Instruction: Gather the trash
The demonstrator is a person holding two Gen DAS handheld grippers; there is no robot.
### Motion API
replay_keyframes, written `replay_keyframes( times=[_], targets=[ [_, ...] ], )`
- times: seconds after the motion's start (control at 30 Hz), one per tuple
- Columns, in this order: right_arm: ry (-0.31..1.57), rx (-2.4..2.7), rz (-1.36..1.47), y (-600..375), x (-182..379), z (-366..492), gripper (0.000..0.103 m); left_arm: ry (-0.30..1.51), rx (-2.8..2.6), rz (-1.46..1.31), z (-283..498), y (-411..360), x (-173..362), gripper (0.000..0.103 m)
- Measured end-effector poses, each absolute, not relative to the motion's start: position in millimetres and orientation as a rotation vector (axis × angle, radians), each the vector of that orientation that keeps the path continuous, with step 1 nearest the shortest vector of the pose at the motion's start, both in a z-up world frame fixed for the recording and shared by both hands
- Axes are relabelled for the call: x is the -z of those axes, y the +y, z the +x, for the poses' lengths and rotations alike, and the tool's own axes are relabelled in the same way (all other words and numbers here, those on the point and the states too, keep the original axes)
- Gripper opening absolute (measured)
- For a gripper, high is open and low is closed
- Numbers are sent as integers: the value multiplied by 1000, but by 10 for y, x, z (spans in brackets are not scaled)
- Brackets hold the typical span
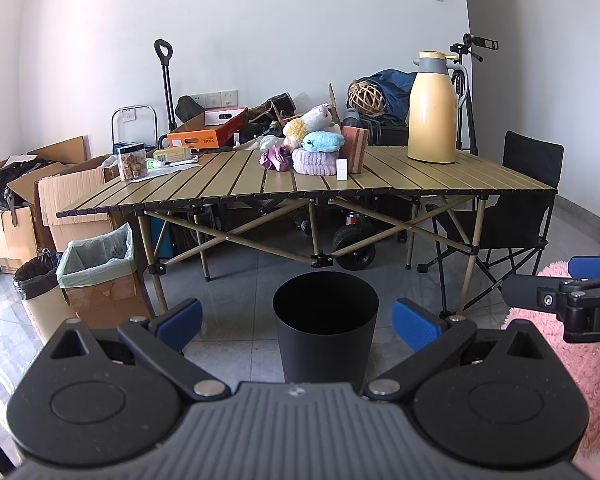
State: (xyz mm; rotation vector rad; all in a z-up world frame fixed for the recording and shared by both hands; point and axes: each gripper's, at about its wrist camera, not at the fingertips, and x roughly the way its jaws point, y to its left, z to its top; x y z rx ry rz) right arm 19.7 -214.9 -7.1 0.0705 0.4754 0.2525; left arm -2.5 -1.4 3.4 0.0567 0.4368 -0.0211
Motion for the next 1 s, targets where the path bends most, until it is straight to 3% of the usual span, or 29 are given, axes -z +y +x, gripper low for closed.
replay_keyframes(
  times=[1.0],
  targets=[
    [469,-252,72,-2156,26,180,103,428,21,63,-3,-12,-123,103]
  ],
)
